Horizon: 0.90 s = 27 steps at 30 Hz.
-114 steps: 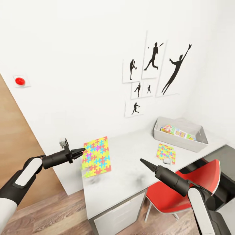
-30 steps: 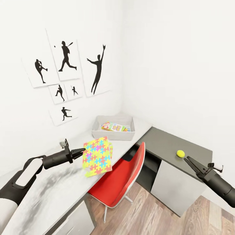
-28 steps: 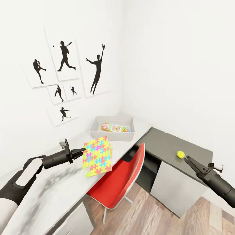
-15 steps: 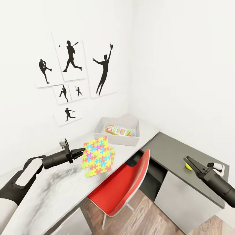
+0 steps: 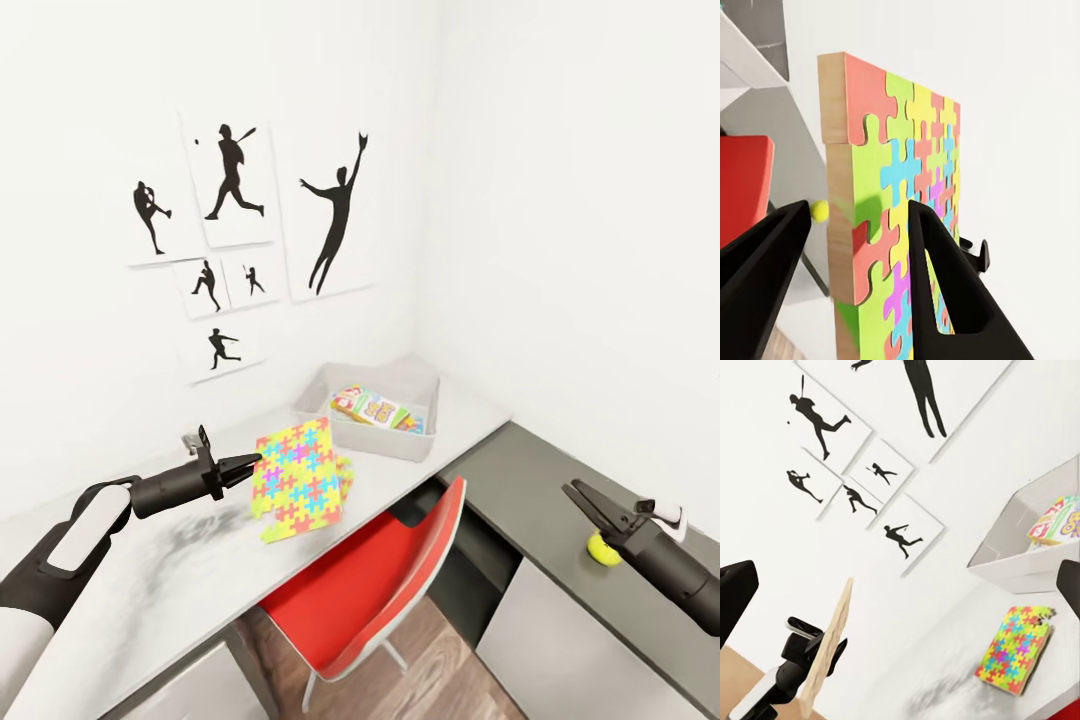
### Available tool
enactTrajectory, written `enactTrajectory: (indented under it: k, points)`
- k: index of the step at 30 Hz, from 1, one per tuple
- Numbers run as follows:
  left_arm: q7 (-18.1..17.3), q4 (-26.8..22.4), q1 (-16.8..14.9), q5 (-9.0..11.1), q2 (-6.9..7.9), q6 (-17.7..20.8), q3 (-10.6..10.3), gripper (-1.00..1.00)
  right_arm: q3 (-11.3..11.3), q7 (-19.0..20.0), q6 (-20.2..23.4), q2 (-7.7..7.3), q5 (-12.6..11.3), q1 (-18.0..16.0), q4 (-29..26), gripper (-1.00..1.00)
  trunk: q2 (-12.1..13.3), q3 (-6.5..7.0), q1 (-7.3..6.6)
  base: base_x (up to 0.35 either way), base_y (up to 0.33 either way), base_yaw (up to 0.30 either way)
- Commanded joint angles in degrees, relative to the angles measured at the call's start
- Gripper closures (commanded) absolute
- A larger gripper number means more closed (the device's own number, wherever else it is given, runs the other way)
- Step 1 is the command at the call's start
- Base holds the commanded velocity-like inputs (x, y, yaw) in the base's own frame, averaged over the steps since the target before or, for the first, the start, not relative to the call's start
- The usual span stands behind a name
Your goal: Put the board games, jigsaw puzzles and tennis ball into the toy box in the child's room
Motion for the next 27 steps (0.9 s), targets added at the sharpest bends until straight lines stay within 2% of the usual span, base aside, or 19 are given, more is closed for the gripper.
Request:
enactTrajectory:
  k: [1, 14, 18, 20, 21, 23, 25, 27]
  points:
    - [-0.3, 0.0, -0.1, 0.0, 0.04, 0.2, -0.1, 1.00, -0.1, 0.1, 0.3, -0.01, -0.2, -0.1, 0.0, -1.00, -0.1, -0.12, 0.04, 0.091, -0.267, 0.029]
    - [-0.3, 0.0, 0.0, 0.0, 0.04, 0.2, -0.1, 1.00, 0.1, -0.1, 0.8, -0.01, -0.2, -0.1, -1.0, -1.00, -0.1, -0.12, 0.04, 0.146, -0.222, 0.027]
    - [-0.3, 0.0, 0.0, 0.0, 0.06, 0.2, -0.1, 1.00, 0.9, -0.8, 5.5, 0.57, 0.0, -0.1, -5.6, -1.00, -0.1, -0.12, 0.04, 0.045, -0.047, 0.009]
    - [-0.3, 0.0, 0.0, 0.0, 0.00, 0.1, -0.1, 1.00, 2.9, -4.4, 9.3, 0.74, 0.4, -0.7, -6.5, -1.00, -0.1, -0.12, 0.04, 0.011, -0.011, 0.002]
    - [-0.3, 0.0, 0.0, 0.0, -0.01, 0.1, -0.1, 1.00, 3.3, -6.1, 10.0, 0.72, 0.3, -1.4, -6.6, -1.00, -0.1, -0.12, 0.04, 0.007, -0.007, 0.001]
    - [-0.3, 0.0, 0.0, 0.0, -0.03, 0.2, -0.1, 1.00, 5.0, -15.0, 11.9, 0.90, 0.2, -6.7, -6.5, -1.00, -0.1, -0.12, 0.04, 0.003, -0.004, 0.001]
    - [-0.3, 0.0, 0.0, 0.0, -0.04, 0.2, -0.1, 1.00, 7.6, -25.2, 12.7, 0.79, -0.2, -12.3, -4.2, -1.00, -0.1, -0.12, 0.04, 0.001, -0.002, 0.000]
    - [-0.3, 0.0, 0.0, 0.0, -0.04, 0.2, -0.1, 1.00, 10.0, -32.6, 12.7, 0.58, -0.7, -16.5, -1.1, -1.00, -0.1, -0.12, 0.04, 0.000, 0.000, 0.000]
